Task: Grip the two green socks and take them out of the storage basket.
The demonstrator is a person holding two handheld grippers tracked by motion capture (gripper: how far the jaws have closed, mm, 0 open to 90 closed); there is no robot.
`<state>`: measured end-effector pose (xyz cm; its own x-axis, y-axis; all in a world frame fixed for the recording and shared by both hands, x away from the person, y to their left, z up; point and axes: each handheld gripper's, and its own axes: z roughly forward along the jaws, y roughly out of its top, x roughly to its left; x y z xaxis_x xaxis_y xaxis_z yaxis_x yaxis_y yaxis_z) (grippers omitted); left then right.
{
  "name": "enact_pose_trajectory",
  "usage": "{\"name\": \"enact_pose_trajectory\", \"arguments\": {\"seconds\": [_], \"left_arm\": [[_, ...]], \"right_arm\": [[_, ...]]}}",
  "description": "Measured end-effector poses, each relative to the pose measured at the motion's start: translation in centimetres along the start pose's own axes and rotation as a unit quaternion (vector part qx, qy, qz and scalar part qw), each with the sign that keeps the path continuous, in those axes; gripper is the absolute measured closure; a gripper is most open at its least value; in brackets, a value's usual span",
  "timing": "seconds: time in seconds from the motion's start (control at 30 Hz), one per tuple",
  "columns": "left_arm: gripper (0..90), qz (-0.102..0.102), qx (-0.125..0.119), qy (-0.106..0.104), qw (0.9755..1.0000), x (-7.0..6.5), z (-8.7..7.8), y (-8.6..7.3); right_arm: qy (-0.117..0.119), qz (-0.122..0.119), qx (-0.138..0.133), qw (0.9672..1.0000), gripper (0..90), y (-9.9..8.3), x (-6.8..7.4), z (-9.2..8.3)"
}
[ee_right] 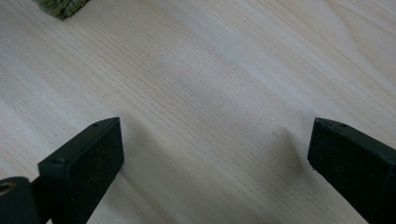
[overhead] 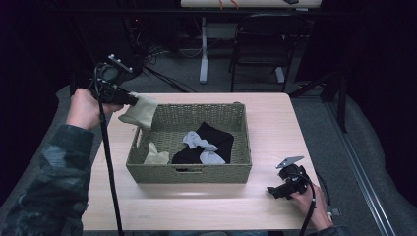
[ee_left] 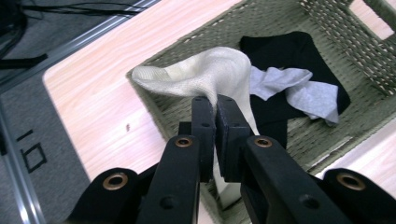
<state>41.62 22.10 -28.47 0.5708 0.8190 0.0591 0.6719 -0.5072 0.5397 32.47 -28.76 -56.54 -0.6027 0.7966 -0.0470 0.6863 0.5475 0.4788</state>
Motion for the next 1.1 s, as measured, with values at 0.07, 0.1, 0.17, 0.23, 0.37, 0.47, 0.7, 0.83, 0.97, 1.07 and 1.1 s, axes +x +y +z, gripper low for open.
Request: {"name": "enact_pose_trajectory", "arguments": {"seconds": [0.07,0.1,0.17,0.23,0.37,0.47,0.7,0.83,0.97,1.07,1.1], "left_arm": [[87.3,-0.003,-0.001,0.005,1.0,0.4,-0.5,-0.3],[87.4,-0.008,-0.003,0.01,0.9999,0.7,-0.9,-0.6],[87.4,-0.009,-0.004,0.013,0.9999,0.9,-1.1,-0.7],[87.3,-0.015,-0.004,0.014,0.9998,1.3,-1.3,-1.1],[87.3,-0.03,-0.003,0.019,0.9994,2.3,-1.6,-2.0],[87.4,-0.046,0.001,0.032,0.9984,3.5,-1.7,-3.1],[87.4,-0.074,0.013,0.049,0.9959,5.3,-1.4,-5.0],[87.4,-0.086,0.021,0.053,0.9947,6.0,-0.9,-5.8],[87.4,-0.099,0.035,0.055,0.993,6.9,0.4,-7.0],[87.4,-0.103,0.038,0.053,0.9925,7.1,1.0,-7.4],[87.3,-0.108,0.043,0.055,0.9918,7.4,1.5,-7.8]], "right_arm": [[0.005,0.002,0.0,1.0,2.8,0.0,0.0,0.0],[0.004,0.001,-0.001,1.0,2.8,0.0,0.0,0.0],[0.004,0.003,-0.001,1.0,2.8,0.0,0.0,0.0],[0.002,0.002,-0.002,1.0,2.8,0.0,0.0,0.0],[-0.001,-0.002,0.001,1.0,2.8,0.0,0.0,0.0],[-0.001,-0.001,0.001,1.0,2.8,0.0,0.0,0.0],[-0.002,-0.001,-0.001,1.0,2.8,0.0,0.0,0.0],[-0.001,-0.001,-0.002,1.0,2.8,0.0,0.0,0.1],[-0.002,-0.003,0.001,1.0,2.8,0.1,0.0,0.1],[-0.001,0.0,-0.003,1.0,2.8,0.0,0.0,0.1],[-0.002,0.001,-0.003,1.0,2.8,0.0,0.0,0.1]]}}
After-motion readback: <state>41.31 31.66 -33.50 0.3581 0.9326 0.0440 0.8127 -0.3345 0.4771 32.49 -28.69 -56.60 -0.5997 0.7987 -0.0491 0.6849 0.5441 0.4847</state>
